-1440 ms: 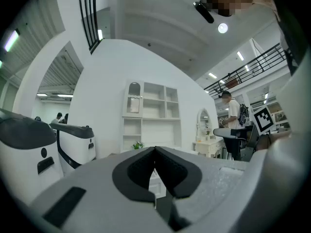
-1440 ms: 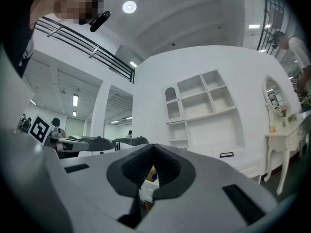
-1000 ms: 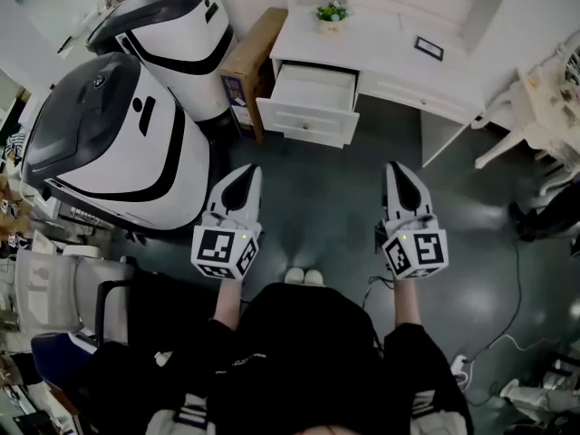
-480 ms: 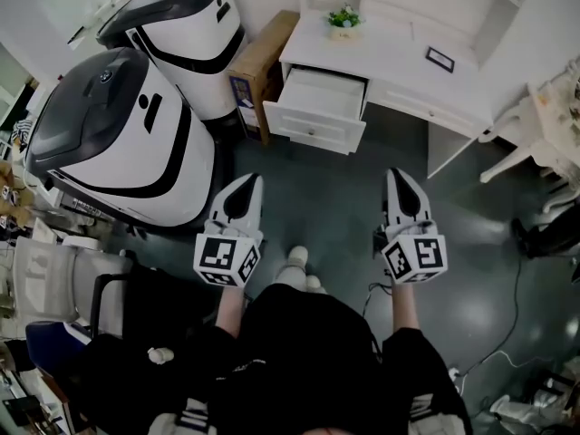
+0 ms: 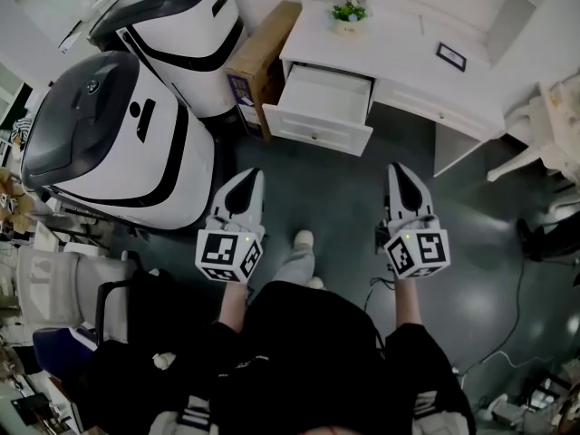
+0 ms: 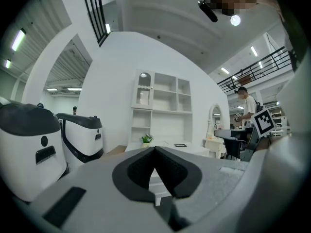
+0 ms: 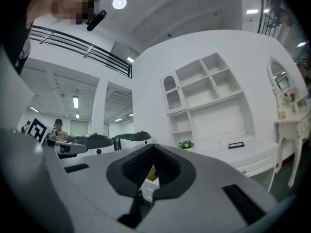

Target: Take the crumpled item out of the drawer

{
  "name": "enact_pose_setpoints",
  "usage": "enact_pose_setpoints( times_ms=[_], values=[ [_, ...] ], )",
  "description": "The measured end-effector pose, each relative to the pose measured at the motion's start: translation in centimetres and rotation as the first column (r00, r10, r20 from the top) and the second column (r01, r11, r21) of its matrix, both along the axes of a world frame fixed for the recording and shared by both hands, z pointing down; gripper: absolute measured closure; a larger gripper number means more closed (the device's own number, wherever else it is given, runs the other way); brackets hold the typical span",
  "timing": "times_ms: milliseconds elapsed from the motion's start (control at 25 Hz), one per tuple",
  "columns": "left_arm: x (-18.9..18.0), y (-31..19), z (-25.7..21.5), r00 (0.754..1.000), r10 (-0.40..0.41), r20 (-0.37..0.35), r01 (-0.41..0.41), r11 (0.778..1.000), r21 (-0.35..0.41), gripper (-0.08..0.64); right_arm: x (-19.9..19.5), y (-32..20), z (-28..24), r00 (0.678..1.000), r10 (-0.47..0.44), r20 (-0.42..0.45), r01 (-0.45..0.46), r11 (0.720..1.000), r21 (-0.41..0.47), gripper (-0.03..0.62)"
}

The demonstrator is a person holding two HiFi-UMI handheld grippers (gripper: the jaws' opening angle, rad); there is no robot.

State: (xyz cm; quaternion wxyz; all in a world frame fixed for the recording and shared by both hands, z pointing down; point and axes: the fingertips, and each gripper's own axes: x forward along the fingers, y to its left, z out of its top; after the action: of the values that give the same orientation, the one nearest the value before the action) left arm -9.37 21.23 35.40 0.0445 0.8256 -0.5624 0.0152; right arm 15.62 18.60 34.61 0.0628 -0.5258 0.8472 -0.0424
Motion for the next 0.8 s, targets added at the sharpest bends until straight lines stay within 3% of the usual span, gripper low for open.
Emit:
enact_pose_setpoints(
  times_ms=[480, 800],
  values=[
    [-0.5, -13.4, 0.9, 0.999, 0.046, -0.016, -0.046, 0.999, -0.019, 0.561, -1.3, -12.2, 1.3, 1.000, 0.013, -0.021, -0.014, 0.999, -0.043, 0.600],
    [-1.5, -19.2, 3.0, 0.997, 0.075, -0.023, -0.077, 0.995, -0.058, 0.561, -3.0, -17.8, 3.1, 1.000, 0.016, -0.020, -0.017, 0.997, -0.076, 0.600]
  ],
)
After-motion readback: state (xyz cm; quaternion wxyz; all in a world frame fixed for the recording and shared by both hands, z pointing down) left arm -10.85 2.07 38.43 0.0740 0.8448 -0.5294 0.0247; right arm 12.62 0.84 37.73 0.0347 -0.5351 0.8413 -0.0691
